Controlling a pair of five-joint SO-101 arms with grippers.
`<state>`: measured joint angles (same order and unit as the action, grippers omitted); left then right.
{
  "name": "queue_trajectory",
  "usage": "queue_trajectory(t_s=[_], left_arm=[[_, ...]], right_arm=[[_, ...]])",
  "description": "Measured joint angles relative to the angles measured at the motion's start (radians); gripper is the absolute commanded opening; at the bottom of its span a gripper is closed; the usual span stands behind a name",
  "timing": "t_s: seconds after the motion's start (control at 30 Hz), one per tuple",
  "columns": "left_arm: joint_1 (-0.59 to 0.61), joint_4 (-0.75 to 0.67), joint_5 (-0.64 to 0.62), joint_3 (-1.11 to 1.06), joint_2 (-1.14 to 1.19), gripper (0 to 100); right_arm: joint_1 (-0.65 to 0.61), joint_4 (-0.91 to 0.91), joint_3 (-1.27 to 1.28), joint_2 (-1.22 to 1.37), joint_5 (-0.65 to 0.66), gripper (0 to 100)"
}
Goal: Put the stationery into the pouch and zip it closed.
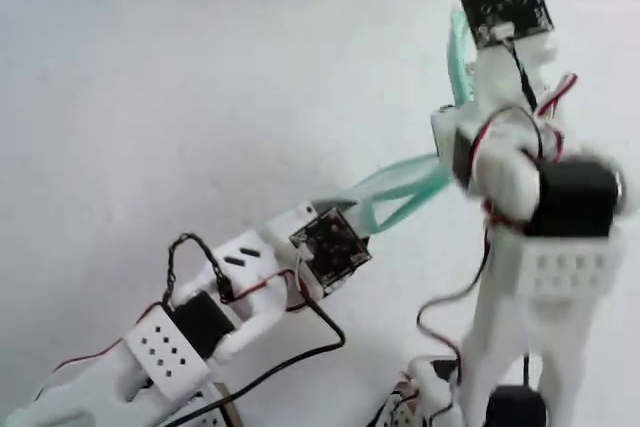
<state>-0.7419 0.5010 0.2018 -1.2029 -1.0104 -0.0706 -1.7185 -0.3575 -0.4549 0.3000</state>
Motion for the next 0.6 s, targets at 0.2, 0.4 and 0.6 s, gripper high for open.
queue_trajectory(t_s=[0.2, 0.4, 0.6], left_arm=[[0.018, -0.012, 0.0, 0.0, 0.0, 2], [0.094, -0.048, -0.002, -0.003, -0.002, 2], [0.144, -0.061, -0.055, -0.005, 0.0, 2]], right_arm=[[-0.207, -0.002, 0.064, -0.193, -0.011, 1.9], [-0.226, -0.002, 0.15, -0.318, -0.011, 1.9], [-0.077, 0.0, 0.404, -0.512, 0.041, 1.9]])
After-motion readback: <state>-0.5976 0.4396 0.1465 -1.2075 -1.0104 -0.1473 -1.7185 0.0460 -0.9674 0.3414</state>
